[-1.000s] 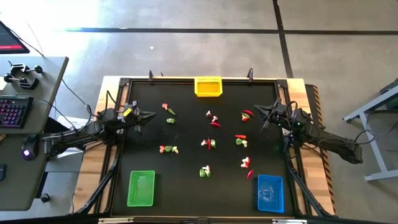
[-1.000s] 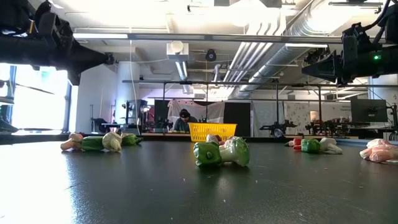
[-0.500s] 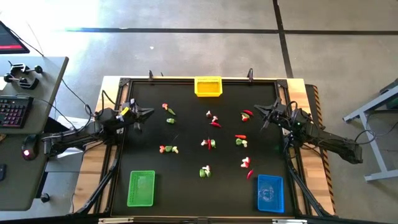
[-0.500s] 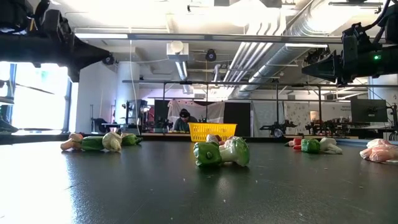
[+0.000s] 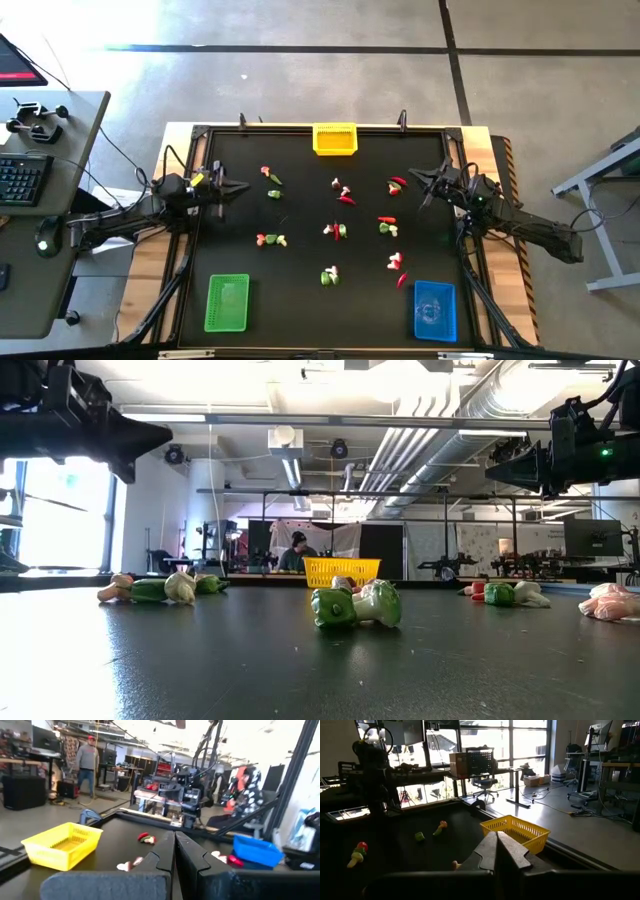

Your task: Sort produce into baskets

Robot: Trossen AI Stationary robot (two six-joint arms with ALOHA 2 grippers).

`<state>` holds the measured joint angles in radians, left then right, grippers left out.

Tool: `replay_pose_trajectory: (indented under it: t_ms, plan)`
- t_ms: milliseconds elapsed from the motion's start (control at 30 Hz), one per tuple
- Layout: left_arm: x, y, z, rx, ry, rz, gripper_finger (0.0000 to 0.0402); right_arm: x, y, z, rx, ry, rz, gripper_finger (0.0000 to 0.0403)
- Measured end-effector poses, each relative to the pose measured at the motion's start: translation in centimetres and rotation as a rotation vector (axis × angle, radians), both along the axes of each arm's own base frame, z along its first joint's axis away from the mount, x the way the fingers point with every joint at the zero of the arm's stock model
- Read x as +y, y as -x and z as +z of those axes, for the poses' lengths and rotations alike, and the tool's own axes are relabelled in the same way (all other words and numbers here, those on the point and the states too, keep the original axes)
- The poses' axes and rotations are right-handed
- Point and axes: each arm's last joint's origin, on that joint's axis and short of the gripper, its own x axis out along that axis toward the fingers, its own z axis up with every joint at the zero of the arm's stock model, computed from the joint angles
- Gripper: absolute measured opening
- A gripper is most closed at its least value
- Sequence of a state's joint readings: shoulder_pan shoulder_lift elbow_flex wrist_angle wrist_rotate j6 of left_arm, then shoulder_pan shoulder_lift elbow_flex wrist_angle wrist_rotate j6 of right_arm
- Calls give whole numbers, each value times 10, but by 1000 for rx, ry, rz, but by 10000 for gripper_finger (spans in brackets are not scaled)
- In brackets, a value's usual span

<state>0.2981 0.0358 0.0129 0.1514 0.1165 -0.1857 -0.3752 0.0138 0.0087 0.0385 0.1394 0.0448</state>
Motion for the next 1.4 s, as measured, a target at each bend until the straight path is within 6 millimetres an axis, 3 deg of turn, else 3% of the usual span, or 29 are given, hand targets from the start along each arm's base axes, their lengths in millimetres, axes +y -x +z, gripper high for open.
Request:
replay_pose_trajectory:
  t_ms: [333,700,933,1133,1400]
  plan:
    - [0,-2,20,4,-16,-26,0,0,0,0,0,0,1,0]
    - [7,-23,12,199,67,-8,0,0,0,0,0,0,0,0]
    - [11,-44,12,358,130,-81,0,0,0,0,0,0,0,0]
    - [12,-67,16,465,86,-126,0,0,0,0,0,0,0,0]
    - [1,-96,20,694,112,-191,2,0,0,0,0,0,0,0]
